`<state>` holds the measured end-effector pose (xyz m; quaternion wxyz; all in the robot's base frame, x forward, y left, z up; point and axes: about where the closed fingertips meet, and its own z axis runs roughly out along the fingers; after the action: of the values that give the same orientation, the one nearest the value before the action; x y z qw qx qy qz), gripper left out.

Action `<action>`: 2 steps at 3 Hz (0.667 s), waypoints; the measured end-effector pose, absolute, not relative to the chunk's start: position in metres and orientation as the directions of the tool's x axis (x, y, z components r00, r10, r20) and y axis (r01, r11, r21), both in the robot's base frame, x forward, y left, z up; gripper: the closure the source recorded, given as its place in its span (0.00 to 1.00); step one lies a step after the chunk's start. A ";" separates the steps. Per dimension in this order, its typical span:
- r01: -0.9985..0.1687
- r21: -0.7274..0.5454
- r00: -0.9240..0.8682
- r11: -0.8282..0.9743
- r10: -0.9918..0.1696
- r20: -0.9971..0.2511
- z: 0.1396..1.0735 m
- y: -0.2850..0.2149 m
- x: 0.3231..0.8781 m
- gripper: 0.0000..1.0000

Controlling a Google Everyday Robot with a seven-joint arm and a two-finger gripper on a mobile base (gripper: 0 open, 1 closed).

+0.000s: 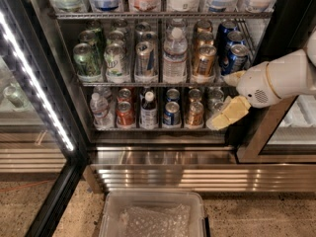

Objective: Pick orange can from middle shelf of fridge

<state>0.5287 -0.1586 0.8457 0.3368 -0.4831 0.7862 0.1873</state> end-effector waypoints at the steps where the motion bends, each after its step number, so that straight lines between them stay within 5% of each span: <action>1: -0.873 -0.062 -0.277 0.484 -0.596 -0.754 0.849 -0.156 0.565 0.00; 2: -0.858 -0.088 -0.247 0.506 -0.557 -0.793 0.852 -0.156 0.597 0.00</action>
Offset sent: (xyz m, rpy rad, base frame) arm 0.1067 -0.0023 0.0121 0.1370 -0.1850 -0.0795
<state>0.5966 -0.1557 0.8518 0.4051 -0.4608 0.7675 0.1857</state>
